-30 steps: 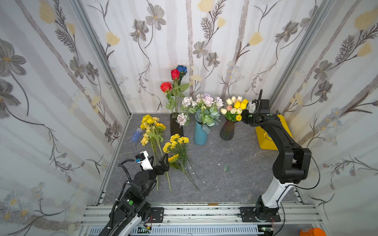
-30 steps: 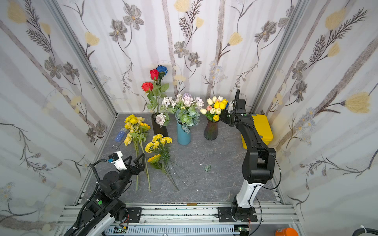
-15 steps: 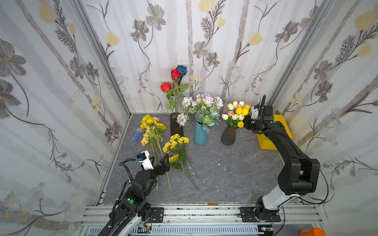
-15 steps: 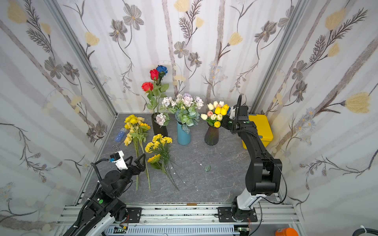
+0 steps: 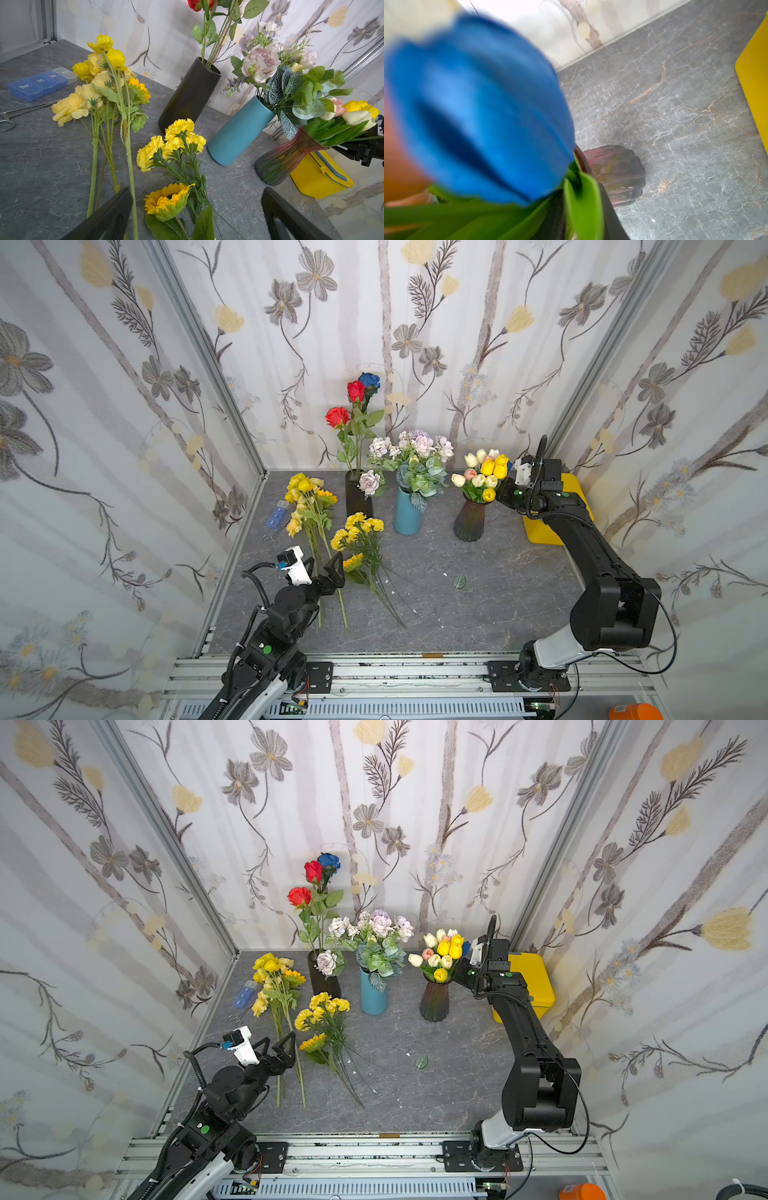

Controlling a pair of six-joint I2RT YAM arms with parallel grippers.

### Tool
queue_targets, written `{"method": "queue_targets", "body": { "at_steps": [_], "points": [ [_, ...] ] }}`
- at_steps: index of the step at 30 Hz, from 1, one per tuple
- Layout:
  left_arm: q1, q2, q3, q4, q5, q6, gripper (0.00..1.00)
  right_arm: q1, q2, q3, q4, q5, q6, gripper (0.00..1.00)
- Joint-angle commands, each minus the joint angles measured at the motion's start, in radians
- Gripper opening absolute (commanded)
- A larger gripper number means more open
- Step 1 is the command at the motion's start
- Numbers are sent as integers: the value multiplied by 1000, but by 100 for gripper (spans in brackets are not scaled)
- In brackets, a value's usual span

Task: Pick out yellow flowers from the vase
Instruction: Move the vase to the center of the board, then pick up the flower from the vase.

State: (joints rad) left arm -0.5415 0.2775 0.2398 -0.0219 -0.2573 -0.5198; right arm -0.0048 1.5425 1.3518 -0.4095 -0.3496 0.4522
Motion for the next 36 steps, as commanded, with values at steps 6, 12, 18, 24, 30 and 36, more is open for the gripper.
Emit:
{"method": "queue_targets", "body": {
  "at_steps": [6,12,18,24,30,36],
  "points": [
    [0,-1,10,25,-1,-2,100,0,-29,-15,63,-2,-1,33],
    [0,3,18,28,-1,-3,100,-7,-99,-64,69,41,-7,39],
    [0,42,41,47,23,-7,100,-18,-256,-194,126,135,-16,51],
    [0,144,82,120,86,-7,100,-17,-509,-471,368,185,-63,63],
    [-3,267,134,195,154,8,100,31,-734,-784,691,134,-117,60],
    [-9,343,161,252,191,8,100,246,-846,-1010,996,168,-300,55]
  ]
}}
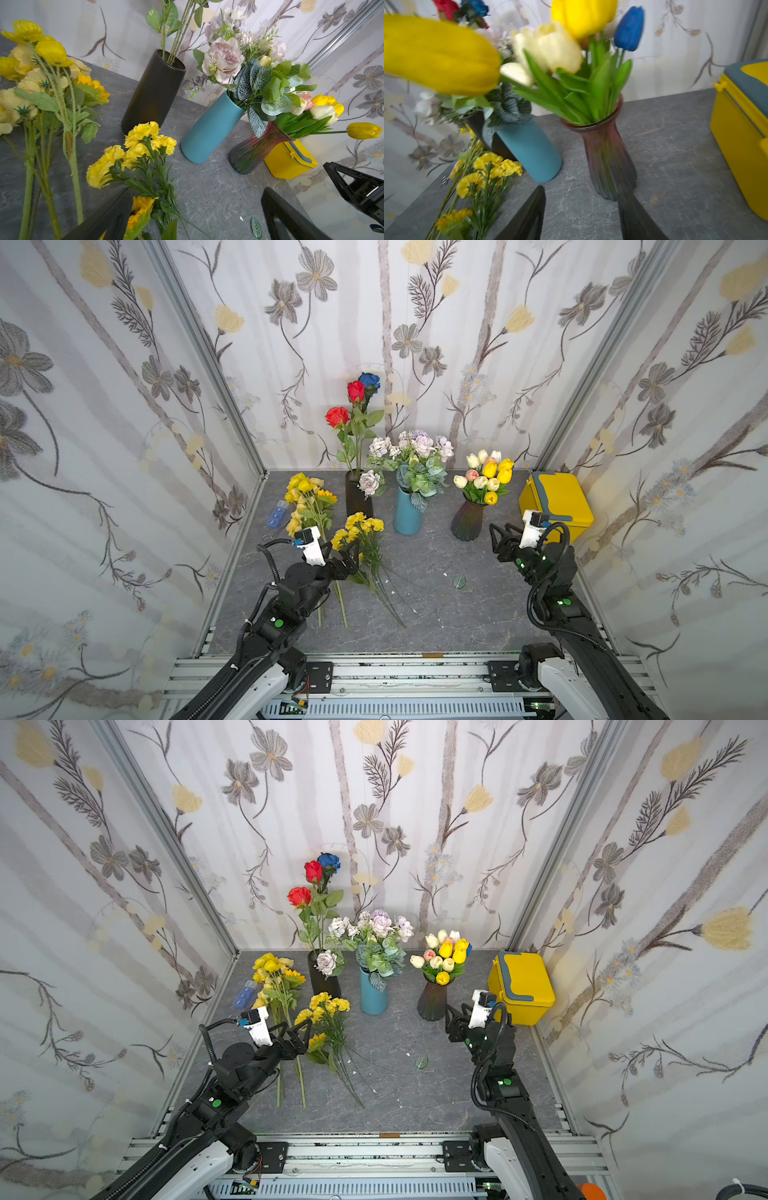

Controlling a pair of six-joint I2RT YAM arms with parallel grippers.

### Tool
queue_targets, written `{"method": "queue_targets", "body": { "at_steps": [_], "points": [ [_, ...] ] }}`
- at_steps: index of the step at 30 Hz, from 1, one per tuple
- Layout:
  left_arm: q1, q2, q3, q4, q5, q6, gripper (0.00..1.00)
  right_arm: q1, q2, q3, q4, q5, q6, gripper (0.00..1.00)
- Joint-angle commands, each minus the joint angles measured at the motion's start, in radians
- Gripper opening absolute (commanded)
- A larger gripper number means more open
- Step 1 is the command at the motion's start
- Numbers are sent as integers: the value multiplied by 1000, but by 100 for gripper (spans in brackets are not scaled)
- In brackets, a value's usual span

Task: Pick out yellow flowers from the vase
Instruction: Pick up the flower from the vase.

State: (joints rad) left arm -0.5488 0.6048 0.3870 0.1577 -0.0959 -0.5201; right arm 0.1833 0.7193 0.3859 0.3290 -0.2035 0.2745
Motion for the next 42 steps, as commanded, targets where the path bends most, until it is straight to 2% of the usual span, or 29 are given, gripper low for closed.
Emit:
{"method": "queue_targets", "body": {
  "at_steps": [1,8,13,27,38,42],
  "points": [
    [-3,20,14,76,30,7,100,80,-27,-58,283,42,-145,54],
    [-5,14,1,76,22,0,100,107,39,-64,439,91,-238,43],
    [-5,-9,-10,62,12,1,100,107,110,-58,584,151,-310,40],
    [-5,-50,-25,32,-11,8,100,105,317,38,679,177,-393,28],
    [-5,-54,-29,27,-15,6,100,105,363,46,715,184,-408,17],
    [-5,-59,-34,27,-18,5,100,105,365,50,719,181,-408,16]
  ]
}}
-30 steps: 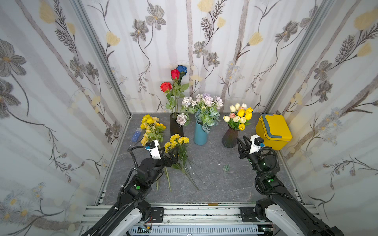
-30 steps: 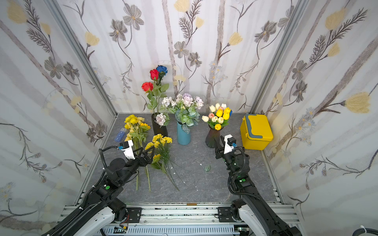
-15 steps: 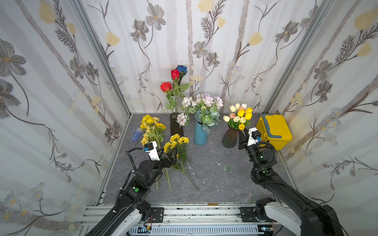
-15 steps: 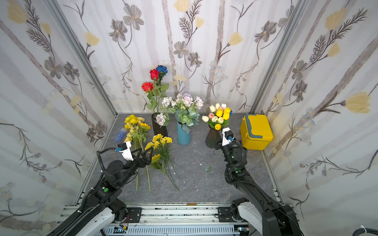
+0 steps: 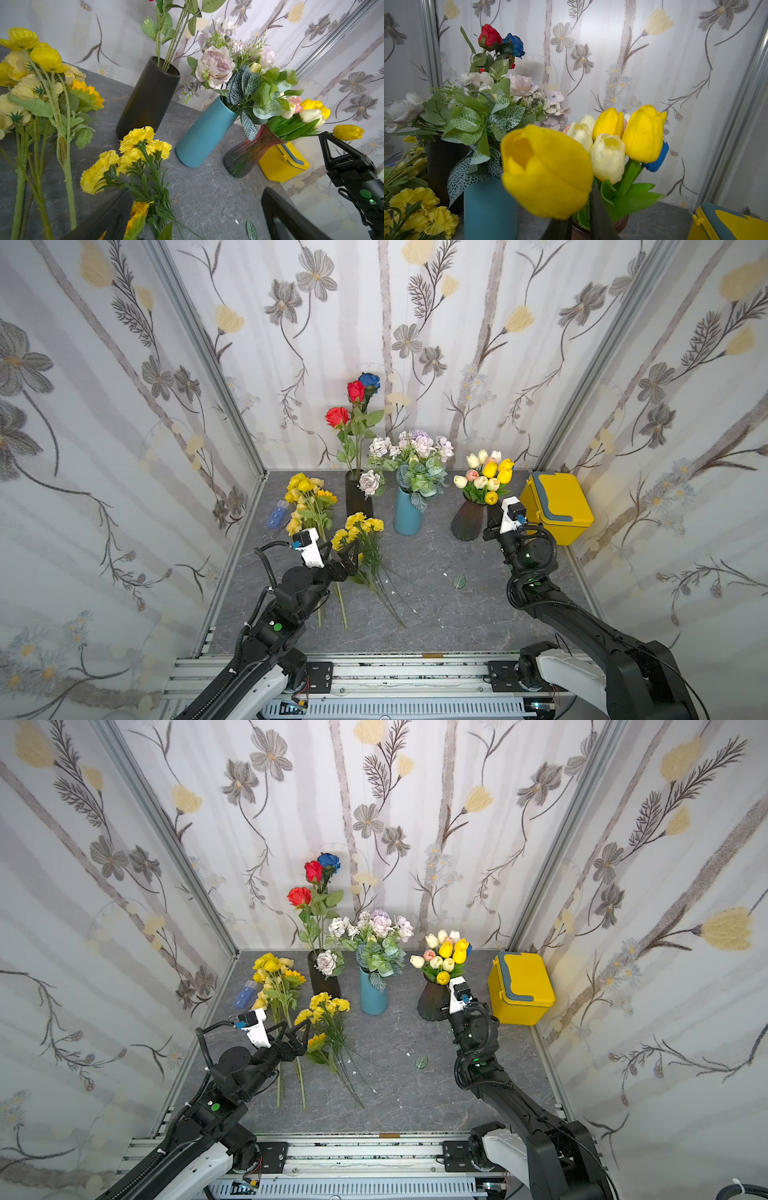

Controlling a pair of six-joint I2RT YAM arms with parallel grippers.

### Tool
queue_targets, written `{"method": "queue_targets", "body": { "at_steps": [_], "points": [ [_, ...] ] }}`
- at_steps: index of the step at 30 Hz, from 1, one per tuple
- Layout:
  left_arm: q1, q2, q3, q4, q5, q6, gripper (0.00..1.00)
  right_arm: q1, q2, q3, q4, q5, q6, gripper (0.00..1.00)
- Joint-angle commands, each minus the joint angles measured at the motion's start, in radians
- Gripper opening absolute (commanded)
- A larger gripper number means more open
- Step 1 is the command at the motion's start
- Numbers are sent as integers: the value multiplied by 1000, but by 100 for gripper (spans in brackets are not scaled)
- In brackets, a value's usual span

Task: Pick out yellow flowers from the vase
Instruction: Pick up the flower from the vase.

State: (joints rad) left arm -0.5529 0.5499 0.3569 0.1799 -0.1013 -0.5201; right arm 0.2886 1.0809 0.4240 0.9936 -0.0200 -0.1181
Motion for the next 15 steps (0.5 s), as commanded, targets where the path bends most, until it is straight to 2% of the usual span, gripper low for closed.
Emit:
{"method": "queue_targets", "body": {
  "at_steps": [1,9,15],
  "points": [
    [-1,-4,-4,4,-12,5,100,0,6,14,53,-6,-15,15],
    [0,-21,-6,-12,-18,4,100,0,-11,33,25,-28,-4,6],
    [1,-22,3,-12,-11,3,100,1,-124,117,-181,-30,63,4]
  ]
}}
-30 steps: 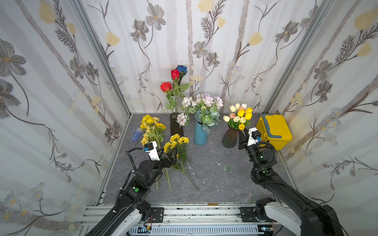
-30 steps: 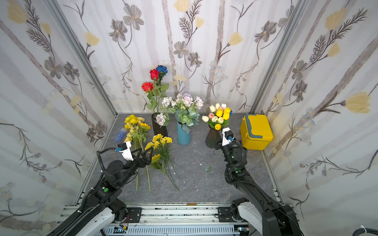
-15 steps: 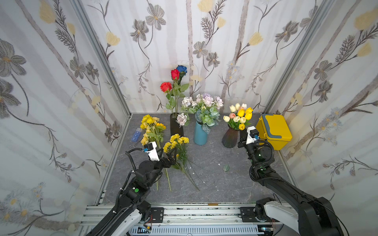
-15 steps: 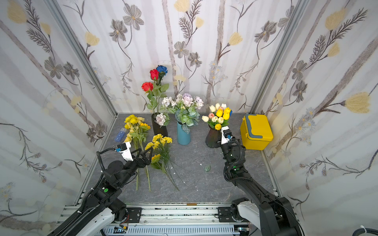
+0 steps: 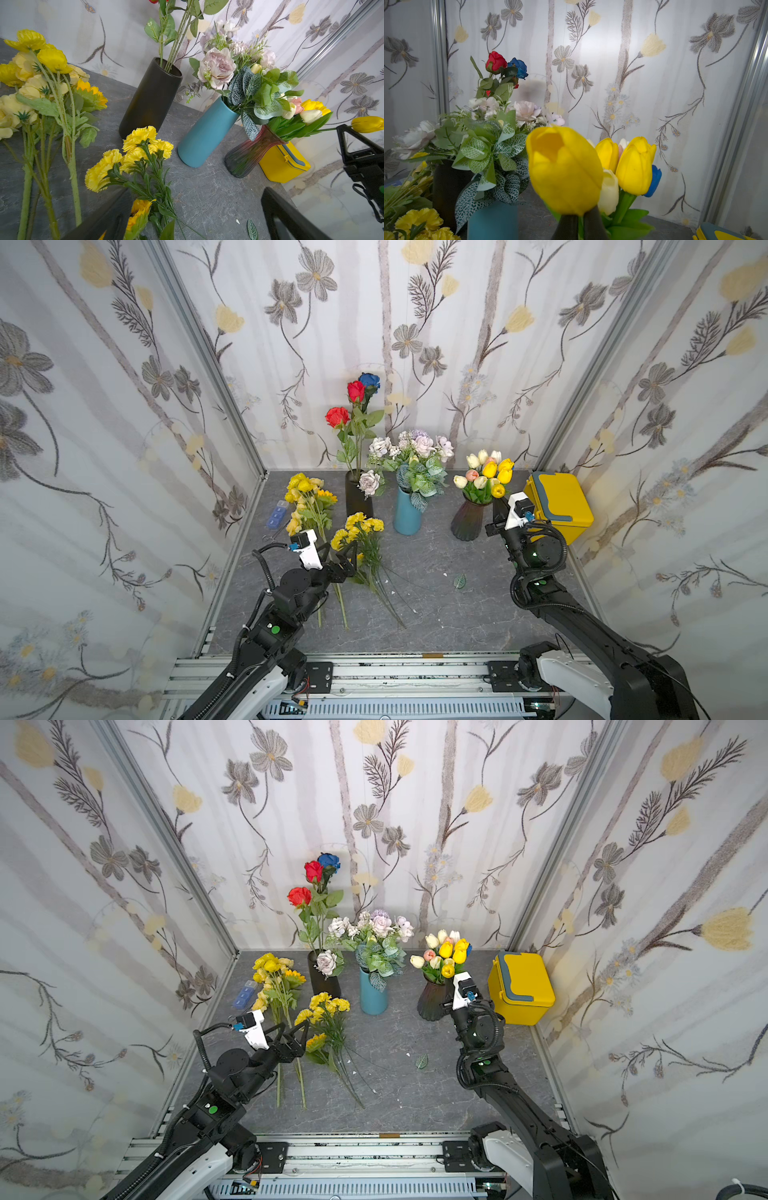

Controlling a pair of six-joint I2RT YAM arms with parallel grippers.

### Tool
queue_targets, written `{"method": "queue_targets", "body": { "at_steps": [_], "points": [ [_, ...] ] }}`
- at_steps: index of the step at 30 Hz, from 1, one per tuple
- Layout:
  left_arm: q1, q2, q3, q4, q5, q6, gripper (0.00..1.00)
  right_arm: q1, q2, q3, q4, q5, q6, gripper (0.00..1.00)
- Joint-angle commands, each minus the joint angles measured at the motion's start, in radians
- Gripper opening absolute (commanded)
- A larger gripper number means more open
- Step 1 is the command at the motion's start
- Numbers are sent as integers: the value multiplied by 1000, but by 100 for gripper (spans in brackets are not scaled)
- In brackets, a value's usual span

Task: Pick out yellow flowers from the vase
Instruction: Pick up the flower from the vase.

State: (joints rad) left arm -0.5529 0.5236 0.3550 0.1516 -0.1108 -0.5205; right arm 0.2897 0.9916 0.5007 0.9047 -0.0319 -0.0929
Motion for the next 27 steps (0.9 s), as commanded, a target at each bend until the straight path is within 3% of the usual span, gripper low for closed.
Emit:
{"method": "queue_targets", "body": {
  "at_steps": [1,8,17,22,27],
  "points": [
    [-1,11,9,23,7,7,100,0,-53,63,-143,-20,49,4],
    [-27,133,99,108,102,77,94,0,-146,227,-451,-16,89,3],
    [-173,382,280,246,171,271,82,0,-170,531,-764,-73,170,2],
    [-256,517,428,267,216,431,78,0,-146,642,-888,-222,254,1],
    [-322,649,536,304,241,541,75,3,-136,660,-896,-391,385,1]
  ]
}}
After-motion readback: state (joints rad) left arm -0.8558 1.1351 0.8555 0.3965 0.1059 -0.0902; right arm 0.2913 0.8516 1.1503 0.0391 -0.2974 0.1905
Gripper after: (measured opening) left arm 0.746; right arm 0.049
